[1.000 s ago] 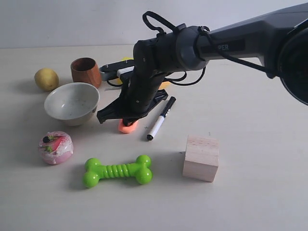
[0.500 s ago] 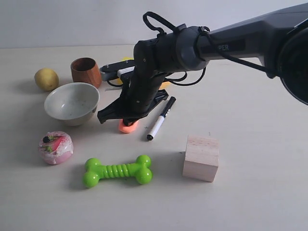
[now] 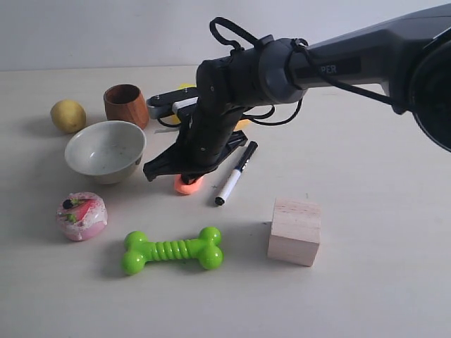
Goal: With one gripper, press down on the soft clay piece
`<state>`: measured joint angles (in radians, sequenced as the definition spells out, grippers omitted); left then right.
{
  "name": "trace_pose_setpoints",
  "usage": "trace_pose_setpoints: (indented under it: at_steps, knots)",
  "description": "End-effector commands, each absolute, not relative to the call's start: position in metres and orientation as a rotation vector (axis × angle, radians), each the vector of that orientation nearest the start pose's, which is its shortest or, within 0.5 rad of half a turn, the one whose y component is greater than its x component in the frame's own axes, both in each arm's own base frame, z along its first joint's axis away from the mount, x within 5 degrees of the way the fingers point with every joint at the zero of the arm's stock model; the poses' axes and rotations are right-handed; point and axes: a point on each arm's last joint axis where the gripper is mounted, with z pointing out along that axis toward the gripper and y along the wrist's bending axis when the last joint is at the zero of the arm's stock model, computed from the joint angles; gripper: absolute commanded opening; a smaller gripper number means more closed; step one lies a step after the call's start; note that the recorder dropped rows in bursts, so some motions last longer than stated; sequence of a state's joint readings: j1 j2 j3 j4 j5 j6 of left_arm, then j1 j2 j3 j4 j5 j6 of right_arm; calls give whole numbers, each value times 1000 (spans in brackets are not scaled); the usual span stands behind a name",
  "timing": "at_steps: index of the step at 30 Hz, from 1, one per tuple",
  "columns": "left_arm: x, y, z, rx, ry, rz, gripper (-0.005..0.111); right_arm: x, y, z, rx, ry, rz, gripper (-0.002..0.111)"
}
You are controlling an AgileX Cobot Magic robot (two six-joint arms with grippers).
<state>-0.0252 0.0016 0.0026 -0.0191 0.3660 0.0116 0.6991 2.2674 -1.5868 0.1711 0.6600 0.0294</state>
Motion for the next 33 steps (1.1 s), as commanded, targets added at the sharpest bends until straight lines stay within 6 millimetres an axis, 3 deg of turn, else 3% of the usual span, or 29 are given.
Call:
trace_pose_setpoints:
  at_steps: [1,10,18,26,33]
  knots:
    - [53,-2,181,25,1838,-35,0,352,292,115,-814,2725,270,0]
    - [53,-2,181,25,1838,-35,0,353,293,130,-809,2676,293,0]
    - [53,-2,181,25,1838,-35,0,348,303,132,-828,2666,471,0]
    - [53,-2,181,25,1838,-35,0,348,303,111,-846,2705,441,0]
    - [53,-2,181,25,1838,-35,0,349,301,106,-879,2699,404,0]
